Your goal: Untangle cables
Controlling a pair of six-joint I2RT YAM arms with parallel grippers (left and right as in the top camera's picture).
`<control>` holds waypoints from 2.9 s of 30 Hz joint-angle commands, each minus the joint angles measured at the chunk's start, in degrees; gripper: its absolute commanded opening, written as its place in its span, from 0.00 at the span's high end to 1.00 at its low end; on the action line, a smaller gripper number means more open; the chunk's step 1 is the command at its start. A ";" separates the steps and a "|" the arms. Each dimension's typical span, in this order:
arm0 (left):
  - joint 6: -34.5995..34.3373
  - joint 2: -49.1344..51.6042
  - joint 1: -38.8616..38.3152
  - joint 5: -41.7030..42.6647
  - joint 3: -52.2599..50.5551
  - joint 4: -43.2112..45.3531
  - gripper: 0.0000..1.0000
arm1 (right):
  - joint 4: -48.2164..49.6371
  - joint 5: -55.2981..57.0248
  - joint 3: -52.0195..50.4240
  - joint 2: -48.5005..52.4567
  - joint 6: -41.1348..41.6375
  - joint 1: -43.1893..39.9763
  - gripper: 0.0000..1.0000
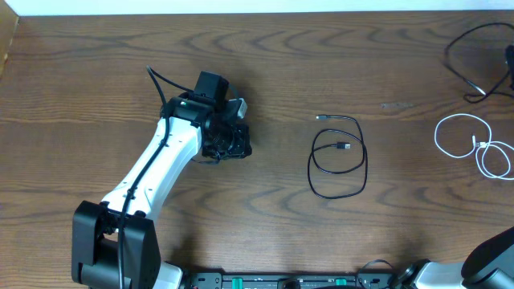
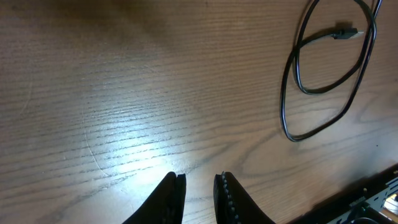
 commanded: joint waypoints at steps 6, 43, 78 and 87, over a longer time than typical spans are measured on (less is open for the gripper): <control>0.72 0.44 0.02 -0.31 0.17 -0.55 0.79 | -15.52 22.67 0.59 0.13 3.76 -2.73 0.99; 0.74 0.44 0.02 -0.55 0.13 -0.48 0.46 | -45.40 32.79 -7.32 0.37 -18.53 23.67 0.25; 0.72 0.46 0.02 -0.52 0.11 -0.52 0.46 | 0.35 26.27 -41.59 0.37 -1.92 41.33 0.64; 0.74 0.44 0.02 -0.52 0.11 -0.52 0.46 | 0.83 26.45 -41.59 0.37 -1.92 45.38 0.99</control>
